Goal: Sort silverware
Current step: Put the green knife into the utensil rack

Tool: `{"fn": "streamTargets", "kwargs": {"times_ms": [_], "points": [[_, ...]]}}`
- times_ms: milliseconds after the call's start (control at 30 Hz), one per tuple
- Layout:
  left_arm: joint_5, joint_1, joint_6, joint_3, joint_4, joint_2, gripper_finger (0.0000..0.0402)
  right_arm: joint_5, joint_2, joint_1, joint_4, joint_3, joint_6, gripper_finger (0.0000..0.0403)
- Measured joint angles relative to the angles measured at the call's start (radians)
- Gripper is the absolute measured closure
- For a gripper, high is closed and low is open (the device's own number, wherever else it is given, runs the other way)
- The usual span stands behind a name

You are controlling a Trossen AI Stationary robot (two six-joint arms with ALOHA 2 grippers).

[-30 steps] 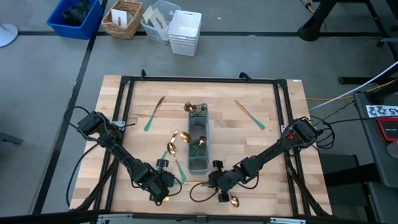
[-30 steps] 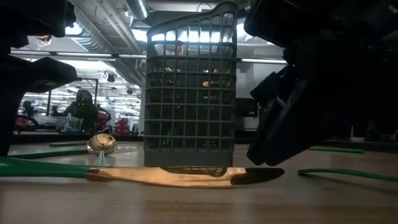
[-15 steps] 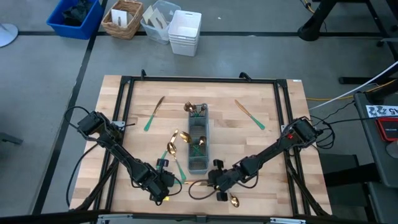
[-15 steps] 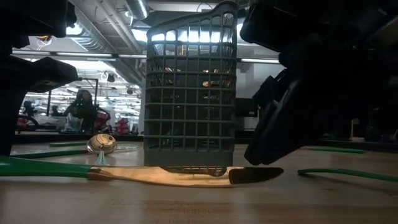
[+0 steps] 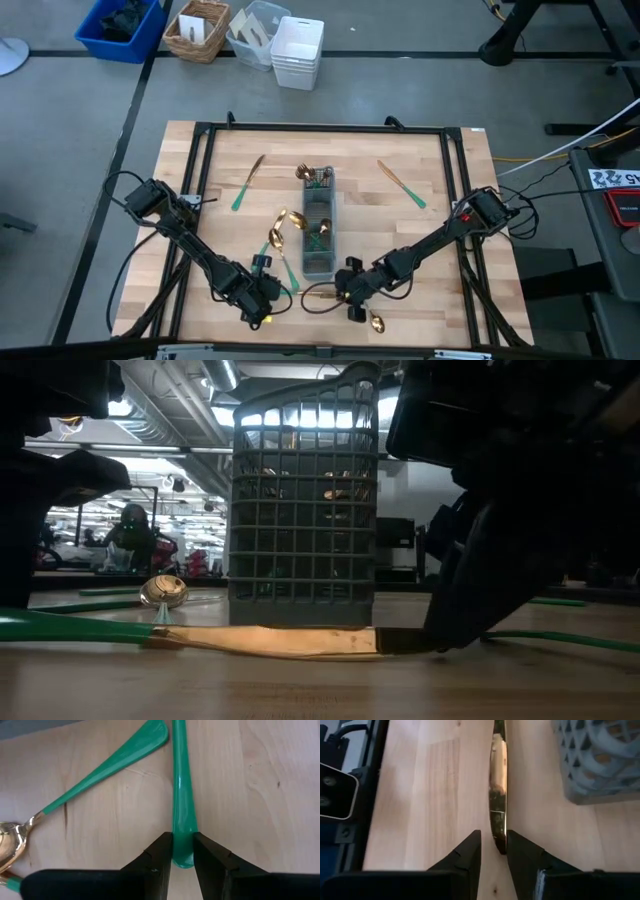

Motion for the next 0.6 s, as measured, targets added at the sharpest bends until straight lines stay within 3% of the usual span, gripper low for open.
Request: {"fn": "streamTargets", "kwargs": {"times_ms": [367,600], "points": [[-0.031,0.000,-0.003,0.000,0.003,0.000,0.0334,-0.006,0.000,0.000,0.000,0.000,0.027,0.0314],[-0.034,0.000,-0.004,0.000,0.005,0.000,0.0334,0.006,0.000,0.000,0.000,0.000,0.027,0.0378]]}}
